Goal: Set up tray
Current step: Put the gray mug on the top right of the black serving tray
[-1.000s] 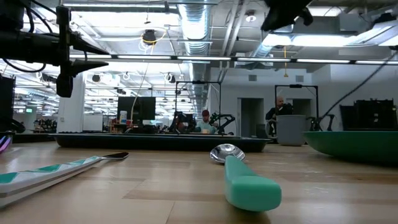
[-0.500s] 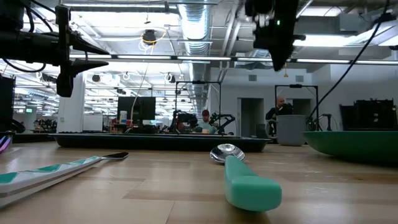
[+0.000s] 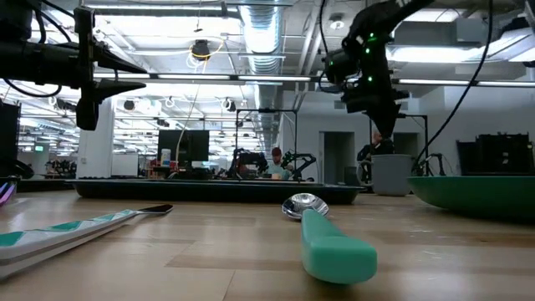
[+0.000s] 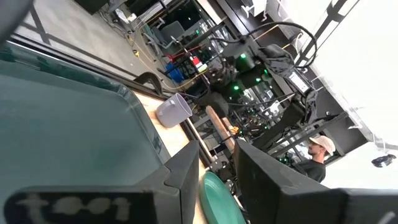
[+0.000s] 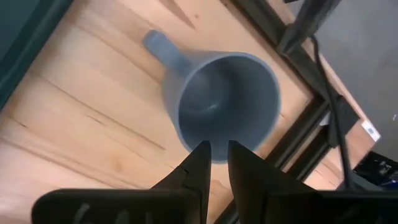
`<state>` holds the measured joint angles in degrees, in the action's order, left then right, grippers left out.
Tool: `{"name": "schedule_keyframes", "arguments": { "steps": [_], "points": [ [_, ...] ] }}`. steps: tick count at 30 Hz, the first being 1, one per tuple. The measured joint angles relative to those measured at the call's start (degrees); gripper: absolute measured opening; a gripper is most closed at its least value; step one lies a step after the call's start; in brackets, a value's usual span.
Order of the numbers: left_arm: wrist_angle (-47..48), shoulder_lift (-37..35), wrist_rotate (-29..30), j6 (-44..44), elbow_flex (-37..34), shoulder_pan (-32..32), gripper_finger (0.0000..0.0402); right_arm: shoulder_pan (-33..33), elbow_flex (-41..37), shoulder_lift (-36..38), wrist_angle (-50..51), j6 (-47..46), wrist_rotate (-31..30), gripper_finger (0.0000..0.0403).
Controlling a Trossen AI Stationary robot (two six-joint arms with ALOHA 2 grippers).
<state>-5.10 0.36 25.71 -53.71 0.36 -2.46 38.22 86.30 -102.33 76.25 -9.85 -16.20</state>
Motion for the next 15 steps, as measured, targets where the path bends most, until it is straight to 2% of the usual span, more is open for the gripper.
{"name": "schedule_keyframes", "arguments": {
  "steps": [6, 15],
  "points": [
    [0.00, 0.01, -0.15, 0.00, 0.00, 0.00, 0.0092, 0.69, 0.00, -1.26, -1.85, 4.09, 4.22, 0.0067],
    [0.02, 0.00, -0.13, 0.00, 0.00, 0.00, 0.0092, -0.70, 0.00, -0.06, -2.53, 4.81, 4.34, 0.0159]
  ]
}}
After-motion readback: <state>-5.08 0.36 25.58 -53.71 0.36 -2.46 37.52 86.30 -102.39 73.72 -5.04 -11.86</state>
